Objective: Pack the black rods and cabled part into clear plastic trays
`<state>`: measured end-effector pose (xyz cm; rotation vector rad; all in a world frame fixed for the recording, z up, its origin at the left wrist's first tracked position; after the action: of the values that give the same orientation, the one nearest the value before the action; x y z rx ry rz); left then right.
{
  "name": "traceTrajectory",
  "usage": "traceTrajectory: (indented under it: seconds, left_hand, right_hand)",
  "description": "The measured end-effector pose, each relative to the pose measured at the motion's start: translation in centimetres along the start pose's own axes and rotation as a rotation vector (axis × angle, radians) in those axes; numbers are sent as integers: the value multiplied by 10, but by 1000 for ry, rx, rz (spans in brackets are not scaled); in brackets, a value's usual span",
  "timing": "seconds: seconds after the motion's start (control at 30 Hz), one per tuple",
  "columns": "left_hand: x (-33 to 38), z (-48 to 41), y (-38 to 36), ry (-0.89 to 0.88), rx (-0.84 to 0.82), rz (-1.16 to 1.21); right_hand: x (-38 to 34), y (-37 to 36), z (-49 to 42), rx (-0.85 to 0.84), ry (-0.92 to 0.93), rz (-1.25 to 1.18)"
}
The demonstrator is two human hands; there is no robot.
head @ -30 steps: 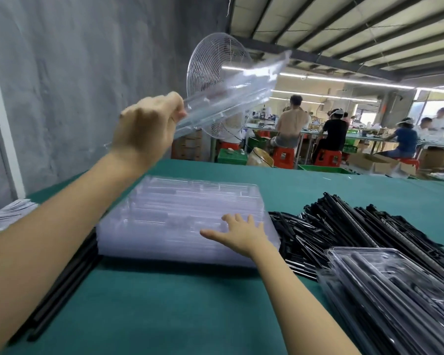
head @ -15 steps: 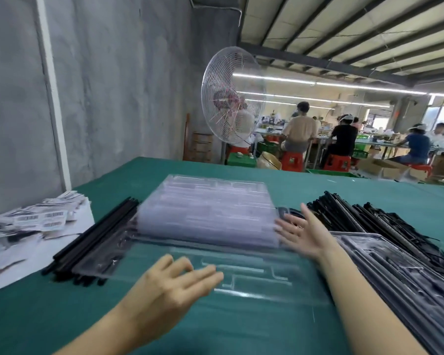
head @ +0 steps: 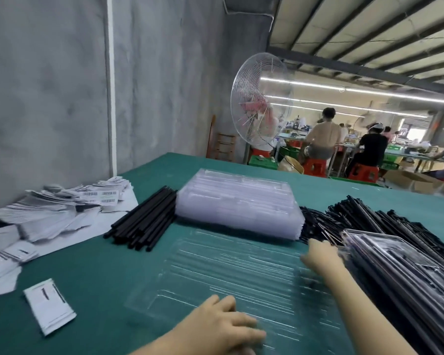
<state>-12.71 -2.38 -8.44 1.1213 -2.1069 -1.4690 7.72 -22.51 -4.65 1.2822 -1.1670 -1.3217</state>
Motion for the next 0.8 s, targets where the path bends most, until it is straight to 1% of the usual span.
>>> traceTrajectory:
  seconds: [0.03, 0.07, 0.1, 0.13, 0.17, 0.2, 0.23, 0.27, 0.33, 0.37, 0.43, 0.47, 0.5, 0.53, 0.6, 0.7, 0.8]
  left_hand:
    - [-1, 0, 1, 31, -68, 47]
    - [-1, -1, 3, 45, -127, 166]
    - [-6, -2, 5, 54, -162, 316]
    - [-13, -3, 8, 109, -199, 542]
    - [-25, -3, 13, 180, -208, 713]
    - [-41, -2, 20, 245, -141, 752]
    - [-61, -1, 25, 312, -63, 726]
    - [-83, 2, 27, 398, 6, 638]
    - [-133, 12, 27, 636, 57, 382]
    - [-156, 18, 28, 787, 42, 213]
    - [-194, 33, 26, 1077, -106, -90]
    - [-204, 40, 23, 1178, -192, -166]
    - [-211, 47, 20, 1242, -248, -190]
    - [-215, 51, 17, 1272, -265, -184]
    - [-219, 53, 11, 1270, -241, -156]
    - [-222, 49, 14, 1261, -190, -172]
    - [-226, 51, 17, 1320, -168, -137]
  right_hand:
    - [-9, -7, 0, -18, 62, -10]
    - [-17, -16, -1, -67, 127, -37]
    - [-25, -26, 0, -136, 171, -68]
    - [-32, -34, 2, -184, 198, -71]
    - [-37, -39, 3, -197, 214, -47]
    - [-40, -42, 3, -182, 220, -26]
    - [-41, -43, 3, -161, 213, -16]
    - [-43, -42, 3, -145, 205, -11]
    - [-44, -40, 3, -130, 210, -20]
    - [-44, -39, 3, -130, 218, -25]
    - [-45, -41, 4, -118, 235, -34]
    - [-44, -43, 5, -110, 239, -45]
    - [-44, -46, 7, -96, 243, -62]
    - [-44, -49, 8, -75, 251, -78]
    - [-45, -52, 8, -48, 256, -91]
    - [-46, -55, 4, -46, 272, -104]
    - [-46, -57, 1, -57, 291, -125]
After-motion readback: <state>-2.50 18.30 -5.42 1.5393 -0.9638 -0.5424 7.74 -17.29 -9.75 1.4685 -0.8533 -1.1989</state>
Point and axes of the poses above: each hand's wrist, its own z-axis away from the middle knuckle, its own y-axis out of the back of the hand, x = y × z, the point moved 4 cm from there along -z, towards the middle knuckle, and after that the axes turned 3 degrees about y, right-handed, at the moved point
